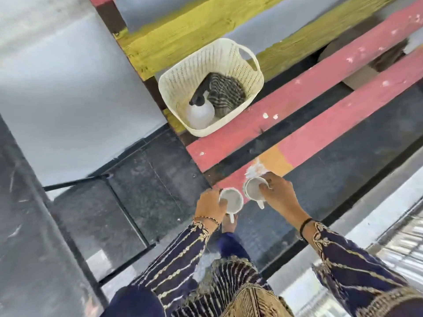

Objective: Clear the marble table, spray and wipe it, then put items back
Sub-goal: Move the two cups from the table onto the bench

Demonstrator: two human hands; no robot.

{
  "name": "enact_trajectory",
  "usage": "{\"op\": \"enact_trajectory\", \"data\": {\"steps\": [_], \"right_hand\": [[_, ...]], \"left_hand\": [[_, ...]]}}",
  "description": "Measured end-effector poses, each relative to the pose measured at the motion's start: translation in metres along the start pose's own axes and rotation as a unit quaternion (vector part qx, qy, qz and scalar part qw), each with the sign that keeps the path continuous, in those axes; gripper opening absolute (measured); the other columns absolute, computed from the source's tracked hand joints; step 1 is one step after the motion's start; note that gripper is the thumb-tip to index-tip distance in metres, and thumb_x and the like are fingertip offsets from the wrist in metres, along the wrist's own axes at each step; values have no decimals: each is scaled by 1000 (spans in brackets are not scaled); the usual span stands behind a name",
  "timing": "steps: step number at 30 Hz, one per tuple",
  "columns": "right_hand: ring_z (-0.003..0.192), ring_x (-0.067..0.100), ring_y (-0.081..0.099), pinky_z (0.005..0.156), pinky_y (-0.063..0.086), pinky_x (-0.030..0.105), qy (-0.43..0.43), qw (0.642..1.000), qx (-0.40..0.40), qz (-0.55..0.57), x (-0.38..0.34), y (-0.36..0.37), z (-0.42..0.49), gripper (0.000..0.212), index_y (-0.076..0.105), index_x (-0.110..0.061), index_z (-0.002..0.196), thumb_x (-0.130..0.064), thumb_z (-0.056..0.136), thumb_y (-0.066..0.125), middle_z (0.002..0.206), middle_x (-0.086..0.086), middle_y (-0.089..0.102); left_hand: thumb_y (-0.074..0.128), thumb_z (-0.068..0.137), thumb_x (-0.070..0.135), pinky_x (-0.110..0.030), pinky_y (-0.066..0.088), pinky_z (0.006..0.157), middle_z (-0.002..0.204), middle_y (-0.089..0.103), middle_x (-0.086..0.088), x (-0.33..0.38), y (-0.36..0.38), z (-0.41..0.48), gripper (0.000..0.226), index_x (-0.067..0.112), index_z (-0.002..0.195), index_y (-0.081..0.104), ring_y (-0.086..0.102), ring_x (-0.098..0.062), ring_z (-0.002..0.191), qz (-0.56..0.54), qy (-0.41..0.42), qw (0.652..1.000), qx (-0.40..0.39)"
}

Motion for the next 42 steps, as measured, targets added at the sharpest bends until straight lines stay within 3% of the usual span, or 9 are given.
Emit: {"op": "enact_trajectory", "data": {"steps": [4, 15, 19, 21, 25, 31, 35, 38, 42], "right_hand": [[113, 39, 63, 93, 40, 35, 16, 999, 0, -31, 26, 2, 46, 30, 67, -1, 124, -6, 96, 58, 123, 22, 69], [109, 36, 65, 82, 40, 27, 13, 999, -8, -42, 36, 6, 67, 30, 68, -1, 123, -7, 94, 60, 121, 20, 71], [124, 37, 55, 102, 48, 44, -20, 995, -13, -99, 15, -4, 54, 41, 58, 0, 134, -10, 94, 63, 133, 20, 61], [131, 37, 46, 103, 47, 50, -35, 989, -9, -140, -1, -12, 43, 45, 54, -2, 137, -15, 95, 63, 139, 17, 56], [130, 34, 45, 101, 46, 48, -99, 982, -1, -161, -54, -18, 17, 40, 57, -3, 132, -18, 96, 63, 137, 14, 55], [123, 34, 55, 103, 43, 38, -225, 963, -23, -145, -170, 15, -46, 30, 67, -1, 121, -16, 95, 67, 126, 17, 64], [104, 28, 66, 89, 42, 24, -324, 940, -11, -108, -264, 59, -114, 18, 75, -5, 107, -11, 90, 74, 108, 10, 73], [96, 15, 67, 87, 53, 25, -389, 917, -18, -85, -327, 100, -168, 13, 75, -12, 104, -12, 91, 74, 103, 0, 72], [94, 6, 68, 83, 56, 21, -437, 896, -49, -60, -404, 167, -238, 13, 75, -16, 104, -12, 91, 74, 102, -7, 72]], "left_hand": [[53, 90, 13, -42, 44, 99, 125, 62, -18, -8, 33, 44, 36, 6, 126, 58, 57, -34, 117, 34, -27, 999, -15], [59, 85, 12, -42, 48, 96, 121, 65, -15, -13, 43, 59, 41, 11, 127, 57, 59, -34, 114, -2, -32, 999, 3], [58, 89, 26, -43, 50, 93, 127, 59, -11, -9, 36, 48, 43, 12, 128, 49, 57, -33, 116, 30, -37, 999, -21], [56, 89, 36, -43, 49, 90, 129, 55, -8, -6, 27, 39, 46, 14, 127, 46, 58, -33, 116, 59, -36, 997, -17], [55, 86, 45, -43, 47, 91, 133, 50, -2, -3, -13, 10, 53, 18, 131, 43, 58, -28, 117, 60, -35, 997, 36], [54, 87, 44, -39, 49, 96, 134, 51, 4, -22, -100, -53, 51, 23, 133, 46, 56, -19, 120, -29, -20, 990, 136], [51, 90, 43, -40, 51, 92, 131, 53, 3, -62, -170, -110, 46, 24, 132, 47, 59, -20, 116, -68, -16, 976, 204], [51, 92, 38, -39, 50, 93, 129, 54, 4, -109, -223, -159, 42, 25, 132, 46, 57, -18, 117, -96, -8, 958, 271], [51, 92, 38, -36, 51, 91, 126, 56, 10, -192, -290, -235, 39, 28, 129, 49, 56, -12, 116, -119, -18, 921, 372]]}}
Point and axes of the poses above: each hand's wrist, its own z-axis towards the middle knuckle, its own y-axis out of the palm, x = y × z, the point moved 7 cm from there along z, towards the middle knuckle
